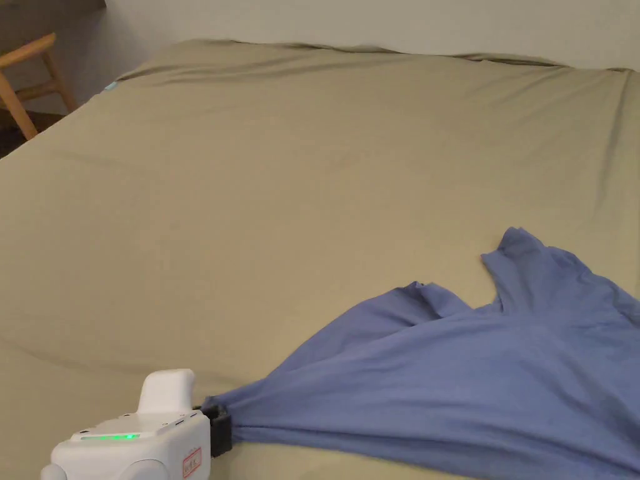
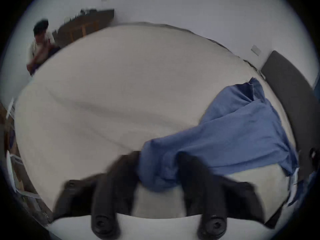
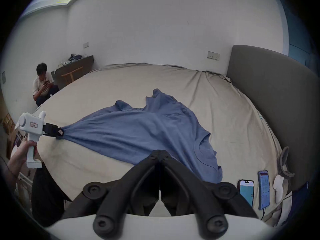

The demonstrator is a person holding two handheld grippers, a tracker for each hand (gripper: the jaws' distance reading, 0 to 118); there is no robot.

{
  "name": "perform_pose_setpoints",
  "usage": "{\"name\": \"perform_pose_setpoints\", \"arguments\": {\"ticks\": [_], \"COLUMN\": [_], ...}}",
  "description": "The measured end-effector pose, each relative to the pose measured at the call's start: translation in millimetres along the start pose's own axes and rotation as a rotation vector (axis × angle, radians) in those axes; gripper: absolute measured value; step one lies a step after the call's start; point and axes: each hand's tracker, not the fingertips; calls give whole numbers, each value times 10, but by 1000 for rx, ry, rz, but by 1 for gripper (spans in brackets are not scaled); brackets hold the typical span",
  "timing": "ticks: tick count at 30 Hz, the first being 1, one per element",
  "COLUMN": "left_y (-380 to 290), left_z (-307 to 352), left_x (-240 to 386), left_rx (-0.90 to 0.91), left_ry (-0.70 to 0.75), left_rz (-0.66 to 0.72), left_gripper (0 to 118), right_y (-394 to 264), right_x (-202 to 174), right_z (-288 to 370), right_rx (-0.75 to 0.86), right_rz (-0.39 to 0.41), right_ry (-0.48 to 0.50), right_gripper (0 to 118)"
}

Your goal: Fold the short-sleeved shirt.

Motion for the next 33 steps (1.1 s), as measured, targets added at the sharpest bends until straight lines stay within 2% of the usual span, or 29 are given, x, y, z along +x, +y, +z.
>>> {"name": "perform_pose_setpoints", "arguments": {"ticks": [1, 2, 4, 10, 11, 12, 13, 14, 15, 18, 23, 25, 27, 28, 30, 31, 32, 33], "left_y": [19, 27, -11, 53, 66, 84, 102, 114, 128, 141, 156, 148, 164, 163, 184, 183, 184, 194], "left_z": [-2, -5, -37, 95, 120, 172, 194, 214, 229, 239, 246, 248, 235, 230, 210, 212, 218, 224], "left_x": [-16, 18, 159, 117, 118, 122, 120, 118, 118, 136, 200, 224, 223, 228, 236, 249, 264, 281], "left_rx": [-9, -35, -18, 6, 13, 17, 21, 28, 32, 32, 19, 13, 8, 7, -1, -1, -3, -3], "left_ry": [-98, -85, -10, -69, -69, -70, -70, -76, -83, -88, -84, -80, -80, -80, -84, -85, -86, -86], "left_rz": [46, 63, -47, 43, 43, 46, 50, 58, 67, 73, 64, 72, 82, 86, 89, 81, 70, 61], "left_gripper": [0, 0, 0, 0, 0, 0, 0, 0, 0, 0, 0, 0, 0, 0, 0, 0, 0, 0], "right_y": [2, -2, 3, 117, 182, 286, 399, 486, 651, 1044, 1417, 1405, 1331, 1301, 1248, 1239, 1289, 1323], "right_x": [-7, -12, -17, 123, 193, 279, 374, 452, 509, 722, 957, 1018, 1040, 1039, 1014, 1003, 980, 946], "right_z": [-15, -32, -72, -227, -282, -365, -504, -646, -720, -1243, -2534, -3069, -3450, -3542, -3598, -3543, -3473, -3443], "right_rx": [-2, -4, -12, -28, -29, -45, -80, -112, -49, -94, -281, -368, -467, -493, -515, -500, -479, -481], "right_rz": [4, 9, 11, -20, -33, -58, -91, -110, -120, -113, -59, -67, -82, -77, -40, -50, -33, -5], "right_ry": [1, 2, 8, 31, 34, 51, 84, 119, 144, 127, 28, -20, -24, -30, -34, -8, -27, -6], "right_gripper": [3, 3, 3, 6, 45, 97, 118, 118, 118, 118, 118, 118, 118, 113, 85, 83, 70, 47]}}
